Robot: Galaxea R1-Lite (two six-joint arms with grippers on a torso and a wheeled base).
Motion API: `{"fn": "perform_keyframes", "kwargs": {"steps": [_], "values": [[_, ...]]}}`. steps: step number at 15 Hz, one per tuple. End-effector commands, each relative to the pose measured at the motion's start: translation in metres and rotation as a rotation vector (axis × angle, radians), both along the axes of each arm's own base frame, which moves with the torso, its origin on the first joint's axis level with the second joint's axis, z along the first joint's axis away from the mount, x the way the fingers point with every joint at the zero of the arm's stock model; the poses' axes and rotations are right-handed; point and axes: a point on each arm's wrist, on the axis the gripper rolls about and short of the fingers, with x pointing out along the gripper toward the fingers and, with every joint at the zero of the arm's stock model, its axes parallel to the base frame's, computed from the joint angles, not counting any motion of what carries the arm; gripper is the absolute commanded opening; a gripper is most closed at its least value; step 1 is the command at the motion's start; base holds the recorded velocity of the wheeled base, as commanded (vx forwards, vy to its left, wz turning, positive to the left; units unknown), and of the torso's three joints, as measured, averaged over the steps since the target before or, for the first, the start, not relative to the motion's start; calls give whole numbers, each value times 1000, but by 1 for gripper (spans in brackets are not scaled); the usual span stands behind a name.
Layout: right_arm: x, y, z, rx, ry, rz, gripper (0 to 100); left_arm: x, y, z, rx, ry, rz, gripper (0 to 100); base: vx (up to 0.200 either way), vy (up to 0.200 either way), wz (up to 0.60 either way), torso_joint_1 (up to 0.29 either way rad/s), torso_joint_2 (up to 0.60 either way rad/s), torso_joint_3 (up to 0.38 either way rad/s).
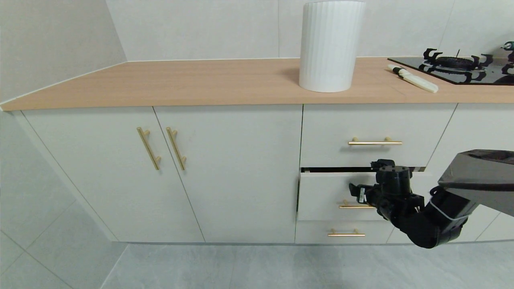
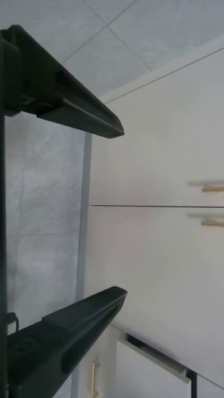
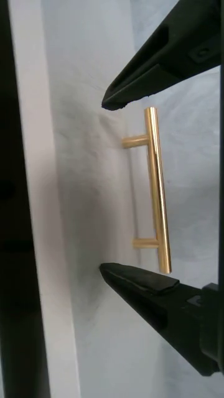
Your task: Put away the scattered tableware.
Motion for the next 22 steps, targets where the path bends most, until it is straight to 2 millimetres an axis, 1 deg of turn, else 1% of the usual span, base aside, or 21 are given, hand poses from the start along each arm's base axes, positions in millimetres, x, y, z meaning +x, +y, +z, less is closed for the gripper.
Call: {"fn": "perform_keyframes", "kwargs": {"steps": [1, 4, 8, 10, 11, 12, 13, 15, 17, 18, 19, 20, 22], "values": [[11, 2, -14, -4, -20, -29, 100, 0, 0, 0, 0, 0, 1, 100, 0, 0, 0, 0, 0, 0], [18, -1, -12, 3, -47, -43, 100, 0, 0, 0, 0, 0, 1, 100, 0, 0, 0, 0, 0, 0], [32, -2, -12, 13, -116, -90, 100, 0, 0, 0, 0, 0, -1, 100, 0, 0, 0, 0, 0, 0], [33, -6, -11, 10, -121, -111, 100, 0, 0, 0, 0, 0, 1, 100, 0, 0, 0, 0, 0, 0], [30, -7, -10, 9, -117, -112, 100, 0, 0, 0, 0, 0, 1, 100, 0, 0, 0, 0, 0, 0], [20, -9, -3, 5, -107, -107, 100, 0, 0, 0, 0, 0, 1, 100, 0, 0, 0, 0, 0, 0], [10, -10, 9, 9, -110, -96, 100, 0, 0, 0, 0, 0, 1, 100, 0, 0, 0, 0, 0, 0], [-18, -13, 45, 19, -152, -78, 100, 0, 0, 0, 0, 0, 1, 100, 0, 0, 0, 0, 0, 0], [-61, -19, 87, 31, -201, -62, 100, 0, 0, 0, 0, 0, 1, 100, 0, 0, 0, 0, 0, 0], [-81, -22, 102, 17, -220, -54, 100, 0, 0, 0, 0, 0, 1, 100, 0, 0, 0, 0, 0, 0], [-94, -26, 110, 5, -234, -53, 100, 0, 0, 0, 0, 0, 1, 100, 0, 0, 0, 0, 0, 0], [-127, -36, 127, -28, -274, -56, 100, 0, 0, 0, 0, 0, 1, 100, 0, 0, 0, 0, 0, 0], [-178, -52, 146, -54, -351, -120, 100, 0, 0, 0, 0, 0, 1, 100, 0, 0, 0, 0, 0, 0]]}}
